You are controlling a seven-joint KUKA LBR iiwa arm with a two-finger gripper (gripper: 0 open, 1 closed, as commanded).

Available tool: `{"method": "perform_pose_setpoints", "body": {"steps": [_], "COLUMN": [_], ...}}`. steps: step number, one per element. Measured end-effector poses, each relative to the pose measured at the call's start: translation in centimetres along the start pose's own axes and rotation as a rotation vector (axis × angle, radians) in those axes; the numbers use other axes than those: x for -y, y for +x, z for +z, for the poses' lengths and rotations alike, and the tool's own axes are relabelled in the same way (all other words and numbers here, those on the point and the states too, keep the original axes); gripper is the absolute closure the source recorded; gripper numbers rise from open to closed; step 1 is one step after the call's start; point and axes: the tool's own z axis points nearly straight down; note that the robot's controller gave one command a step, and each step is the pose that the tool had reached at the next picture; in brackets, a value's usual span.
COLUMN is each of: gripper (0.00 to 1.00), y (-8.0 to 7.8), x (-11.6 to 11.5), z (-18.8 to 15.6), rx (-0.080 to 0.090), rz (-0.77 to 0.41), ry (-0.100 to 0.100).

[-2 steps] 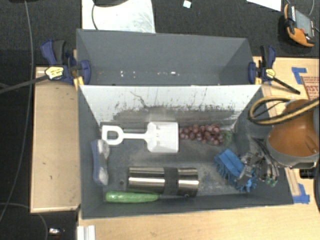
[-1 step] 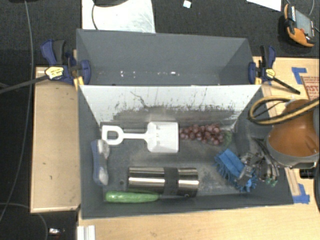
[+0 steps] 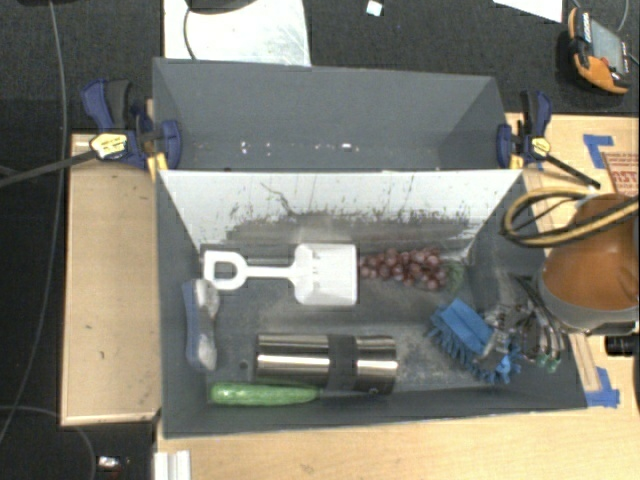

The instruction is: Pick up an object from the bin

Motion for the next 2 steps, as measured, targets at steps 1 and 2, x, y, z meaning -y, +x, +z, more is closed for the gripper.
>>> {"method": "perform_pose_setpoints", "body": {"steps": [1, 2], "gripper": [1.00, 1.00], "y": [-0.2, -0.3], "x": [0.1, 0.1], "z": [-3.2, -5.0], "rx": [0.008, 0.012], "rz": [0.001, -0.001], "ry": [0.001, 0.001]}}
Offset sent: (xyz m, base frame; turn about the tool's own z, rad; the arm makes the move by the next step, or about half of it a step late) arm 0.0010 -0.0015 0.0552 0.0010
